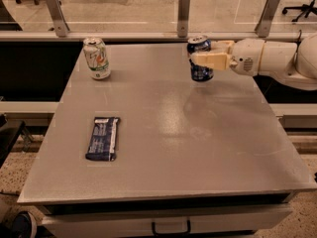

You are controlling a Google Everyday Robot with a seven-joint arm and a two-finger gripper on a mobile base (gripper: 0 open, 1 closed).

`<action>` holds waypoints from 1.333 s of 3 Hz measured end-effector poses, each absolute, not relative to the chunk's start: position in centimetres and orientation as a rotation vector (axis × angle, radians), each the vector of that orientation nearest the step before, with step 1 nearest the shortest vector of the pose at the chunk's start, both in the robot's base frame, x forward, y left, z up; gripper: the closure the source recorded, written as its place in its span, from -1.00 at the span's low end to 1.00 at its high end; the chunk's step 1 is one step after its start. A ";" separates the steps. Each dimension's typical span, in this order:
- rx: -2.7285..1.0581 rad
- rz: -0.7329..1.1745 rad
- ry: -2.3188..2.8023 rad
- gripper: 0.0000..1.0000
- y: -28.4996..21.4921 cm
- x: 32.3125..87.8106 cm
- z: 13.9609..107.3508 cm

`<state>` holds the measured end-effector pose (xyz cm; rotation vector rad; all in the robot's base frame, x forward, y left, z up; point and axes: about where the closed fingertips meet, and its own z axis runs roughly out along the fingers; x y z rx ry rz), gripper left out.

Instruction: Place pepsi can upright

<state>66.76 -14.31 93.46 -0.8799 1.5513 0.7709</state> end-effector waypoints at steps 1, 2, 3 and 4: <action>-0.899 0.790 1.498 1.00 -13.9 66.7 92.6; -0.902 0.816 1.473 0.72 -13.6 66.7 91.9; -0.868 0.873 1.437 0.10 -13.5 66.6 91.1; -0.839 0.912 1.395 -0.36 -13.4 66.5 90.7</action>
Offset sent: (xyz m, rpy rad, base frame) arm -0.0016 0.0028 -0.0257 0.0735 -0.0496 0.0680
